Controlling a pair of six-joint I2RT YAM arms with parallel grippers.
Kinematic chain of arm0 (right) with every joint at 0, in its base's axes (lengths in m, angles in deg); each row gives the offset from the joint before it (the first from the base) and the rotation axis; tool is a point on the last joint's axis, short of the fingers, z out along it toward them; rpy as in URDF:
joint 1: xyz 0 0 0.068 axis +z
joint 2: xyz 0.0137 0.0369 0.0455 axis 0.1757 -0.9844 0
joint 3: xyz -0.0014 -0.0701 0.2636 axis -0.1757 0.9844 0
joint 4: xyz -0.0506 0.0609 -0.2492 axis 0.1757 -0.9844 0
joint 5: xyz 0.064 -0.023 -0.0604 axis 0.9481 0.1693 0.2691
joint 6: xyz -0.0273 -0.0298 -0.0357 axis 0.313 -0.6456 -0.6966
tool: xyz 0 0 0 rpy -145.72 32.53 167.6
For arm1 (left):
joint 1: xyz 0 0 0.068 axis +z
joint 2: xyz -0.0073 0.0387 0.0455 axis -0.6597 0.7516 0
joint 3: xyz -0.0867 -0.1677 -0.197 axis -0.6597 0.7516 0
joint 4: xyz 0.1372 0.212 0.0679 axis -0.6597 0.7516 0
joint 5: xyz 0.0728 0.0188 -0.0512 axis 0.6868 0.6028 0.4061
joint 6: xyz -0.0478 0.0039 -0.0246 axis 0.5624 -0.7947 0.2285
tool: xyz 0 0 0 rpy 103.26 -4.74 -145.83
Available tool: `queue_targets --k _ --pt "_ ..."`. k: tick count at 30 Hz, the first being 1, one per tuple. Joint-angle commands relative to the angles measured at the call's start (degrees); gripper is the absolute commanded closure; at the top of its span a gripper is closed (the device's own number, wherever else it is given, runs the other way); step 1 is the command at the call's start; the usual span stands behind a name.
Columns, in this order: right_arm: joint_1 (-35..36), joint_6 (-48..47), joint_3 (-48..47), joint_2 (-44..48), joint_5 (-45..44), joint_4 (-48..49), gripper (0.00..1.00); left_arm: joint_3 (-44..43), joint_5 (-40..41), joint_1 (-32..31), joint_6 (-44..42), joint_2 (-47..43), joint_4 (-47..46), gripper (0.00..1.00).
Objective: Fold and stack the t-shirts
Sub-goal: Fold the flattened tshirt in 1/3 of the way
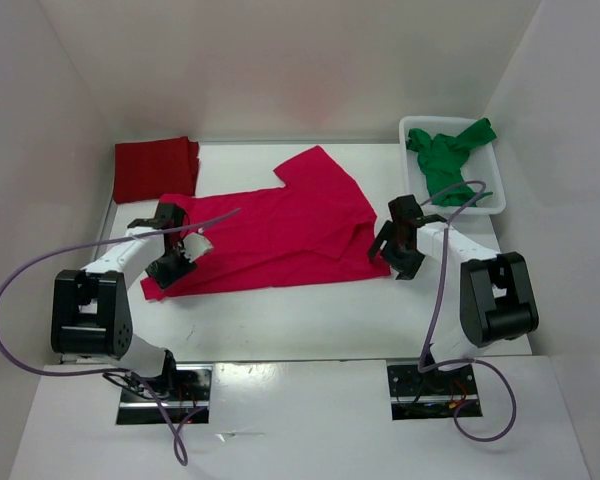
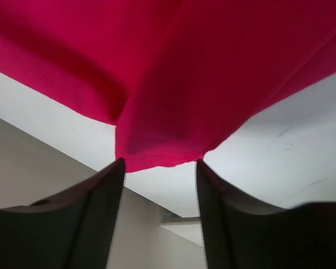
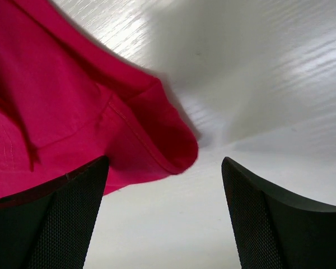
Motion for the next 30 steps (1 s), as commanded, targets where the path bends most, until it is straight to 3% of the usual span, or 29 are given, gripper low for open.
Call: queue_targets --k 1,3,4,5,7,9,10,12,13,15,17,18,20,21,26,30 --pt "0.0 0.9 2.1 -1.5 3.1 5.9 0.14 -0.1 1.0 -0.1 1.9 1.5 -2.3 0.43" --pt "0.0 0.9 2.8 -2.2 3.8 6.7 0.17 1.4 2.8 -0.1 1.9 2.9 -4.5 0.54" --pt "0.0 0.9 3.3 -2.9 3.8 6.7 0.18 1.9 4.3 -0.1 2.5 3.4 -5.0 0.67" --pt "0.0 0.9 3.3 -3.6 4.4 7.5 0.21 1.9 4.3 -0.1 3.0 4.0 -5.0 0.72" --pt "0.0 0.9 3.8 -4.2 5.1 8.3 0.31 -1.6 4.9 -0.1 4.4 4.6 -5.0 0.82" --pt "0.0 0.9 3.8 -4.2 5.1 8.3 0.41 -3.5 4.9 -0.1 5.2 4.6 -5.0 0.87" --pt "-0.5 0.9 4.5 -4.2 5.1 8.3 0.54 -4.2 4.9 -0.1 5.7 5.3 -5.0 0.89" --pt "-0.5 0.9 4.5 -4.2 5.1 8.8 0.67 -4.8 5.5 -0.1 5.7 6.1 -6.6 0.9" --pt "-0.5 0.9 5.0 -4.2 5.1 8.8 0.79 -4.8 5.5 -0.1 5.7 6.6 -6.6 0.9" --pt "-0.5 0.9 5.0 -4.2 5.1 8.2 0.88 -7.5 1.7 -0.1 5.7 7.2 -3.3 0.9" --pt "-0.5 0.9 5.0 -3.7 4.2 8.2 0.93 -8.5 -6.1 -0.6 3.2 3.0 1.5 0.81" --pt "-0.5 0.9 5.0 -3.0 4.2 7.7 0.94 -8.5 -7.2 -1.4 0.3 0.8 2.1 0.72" --pt "-0.5 0.9 5.0 -2.2 3.6 7.1 0.94 -3.8 -4.7 -4.8 -3.1 -5.9 1.5 0.5" --pt "-0.5 0.9 4.5 -1.7 3.6 7.1 0.96 -1.6 -3.2 -5.8 -5.8 -7.2 1.0 0.45" --pt "-0.5 0.4 3.9 -1.1 3.1 6.6 0.96 7.3 3.0 -5.7 -9.9 -6.6 -3.1 0.37" --pt "-0.5 -0.1 3.9 0.4 1.0 4.3 1.0 7.9 5.5 -5.0 -12.5 -5.4 -6.2 0.36"
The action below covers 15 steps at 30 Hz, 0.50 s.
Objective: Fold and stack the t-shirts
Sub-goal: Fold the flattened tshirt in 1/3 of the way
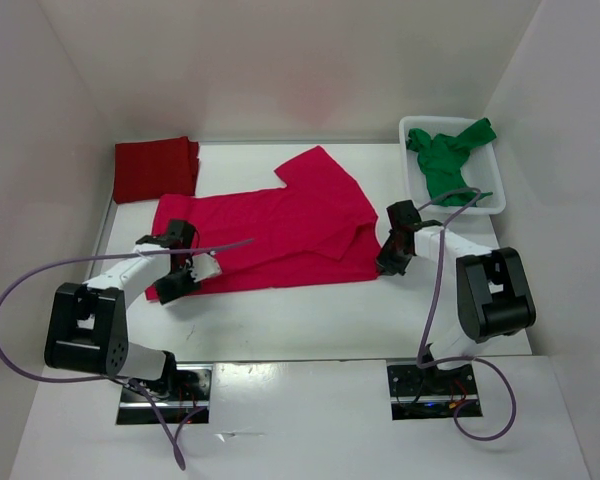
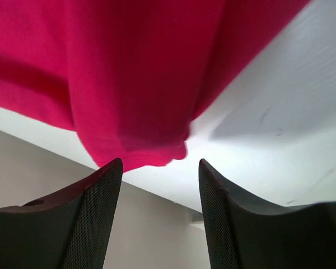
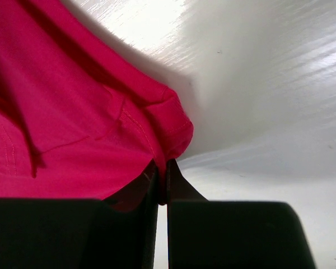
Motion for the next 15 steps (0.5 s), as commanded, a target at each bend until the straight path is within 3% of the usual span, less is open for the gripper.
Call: queue_targets --k 1,7,15 --pt "-0.9 -0.8 -0.2 4.4 -4.5 -2.9 1.0 0.4 3.3 1.3 -4.2 0.0 -3.9 0.36" --pt "-11.8 -0.7 -0.2 10.2 -5.7 -3.0 1.0 -2.8 0.1 1.3 -3.8 0.0 -4.5 0.34" --pt "-12.4 -1.4 -2.0 8.3 -6.3 -6.0 1.0 -5.0 -5.2 -4.7 -3.1 -1.1 5.5 0.31"
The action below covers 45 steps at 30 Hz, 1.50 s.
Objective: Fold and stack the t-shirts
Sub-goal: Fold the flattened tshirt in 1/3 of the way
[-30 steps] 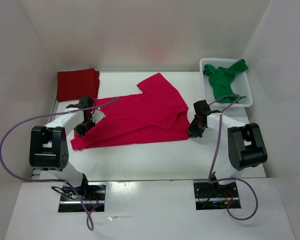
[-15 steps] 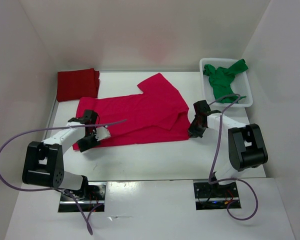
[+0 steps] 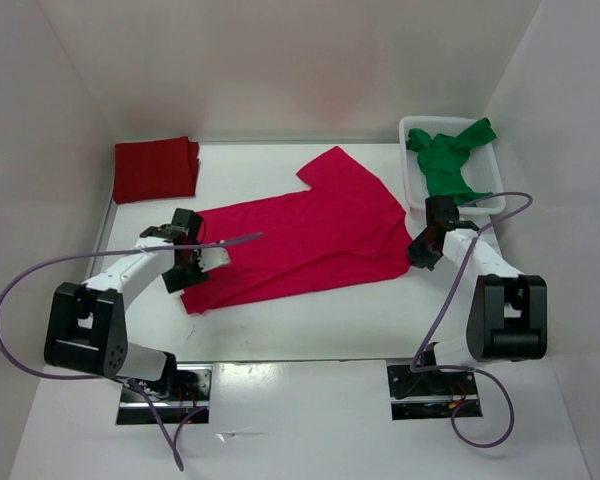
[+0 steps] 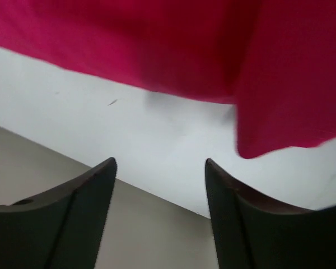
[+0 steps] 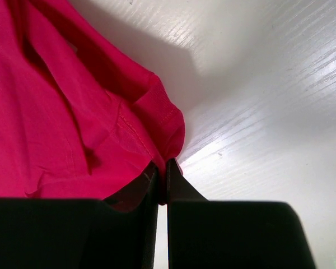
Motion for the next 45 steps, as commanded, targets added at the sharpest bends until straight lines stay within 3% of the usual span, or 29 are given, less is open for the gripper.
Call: queue_targets --k 1,7,11,18,20,28,32,40,45 --pt "0.3 -0.6 -1.8 -1.1 -1.6 -2.2 1.0 -0.3 -4.5 -4.5 0.1 -1.6 7.0 0.27" --pt "0.3 -1.1 -1.8 -2.5 -1.1 -2.7 1.0 -2.4 -8.1 -17.0 2.2 -7.0 12.8 0.26" --pt "0.3 -1.1 -1.8 -3.1 -1.1 -2.7 1.0 4.5 -6.7 -25.7 1.7 -10.0 14.6 0.29" --pt "0.3 -1.1 -2.4 -2.5 -1.6 -2.7 1.0 13.6 1.4 -25.7 -2.8 -13.6 5.8 0.35" --pt "0.3 -1.1 -2.4 -2.5 -1.6 -2.7 1.0 16.3 5.7 -25.7 -6.4 -16.8 1.1 0.31" --pt "0.3 -1.1 -2.9 -1.5 -1.6 -3.3 1.0 20.5 6.8 -25.7 -5.1 -21.5 -2.7 0.26" --pt "0.3 -1.1 -2.9 -1.5 -1.6 -3.3 1.0 18.7 4.5 -25.7 -3.9 -18.8 -2.7 0.38" --pt "0.3 -1.1 -2.9 -0.9 -1.6 -3.3 1.0 19.2 1.0 -25.7 -1.6 -13.0 -3.3 0.44" --pt "0.3 -1.1 -2.9 -0.9 -1.6 -3.3 1.0 18.7 1.0 -25.2 -1.1 -13.0 -3.0 0.7"
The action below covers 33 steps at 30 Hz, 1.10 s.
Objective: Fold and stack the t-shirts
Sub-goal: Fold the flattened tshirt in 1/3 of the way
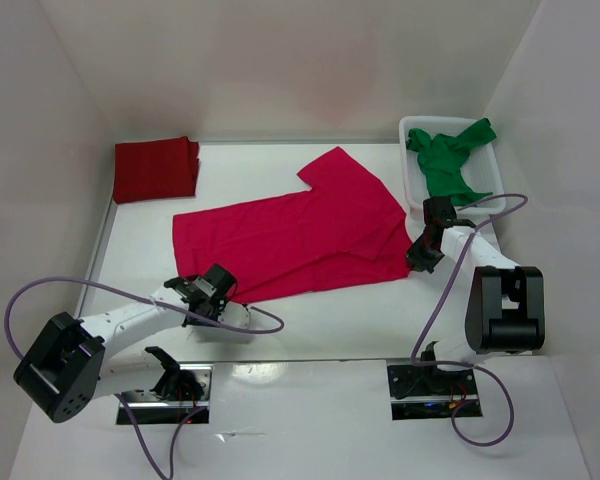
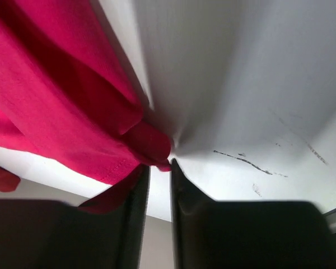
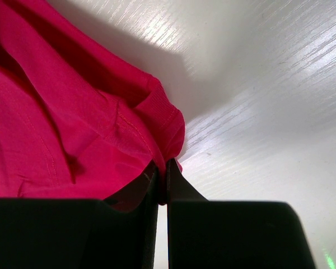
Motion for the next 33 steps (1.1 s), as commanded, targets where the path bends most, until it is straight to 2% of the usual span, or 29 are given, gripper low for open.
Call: queue_targets --k 1,4,12,20,23,27,30,33 --pt "0.4 -0.6 -2.4 2.0 -1.2 -1.5 1.0 -2.3 -1.4 1.1 1.2 0.2 0.4 0.74" --pt "0.4 -0.6 -2.4 2.0 -1.2 -1.5 1.0 -4.0 -1.4 3.9 1.2 0.2 1.6 0.85" --pt "0.4 -1.1 -2.4 2.0 -1.2 -1.5 1.0 -8.2 -3.6 8.5 1.2 0.2 3.8 0.94" --pt "0.4 -1.1 -2.4 2.0 -1.2 -1.5 1.0 -14.1 -8.0 13.6 2.6 4.3 4.9 0.96" --pt "0.4 -1.6 -2.4 2.0 -0.7 -1.5 1.0 -20.6 -10.1 18.3 3.3 9.1 4.9 0.96" --pt "0.4 -1.6 -2.4 1.4 -0.7 -1.5 1.0 -30.0 -13.5 24.4 6.2 20.3 7.4 0.96" --pt "0.4 -1.6 -2.4 1.4 -0.7 -1.0 1.0 -30.9 -13.5 25.2 7.0 23.7 8.0 0.96" --pt "0.4 -1.6 -2.4 1.4 -0.1 -1.0 1.0 -30.3 -12.7 25.2 8.3 26.0 7.4 0.9"
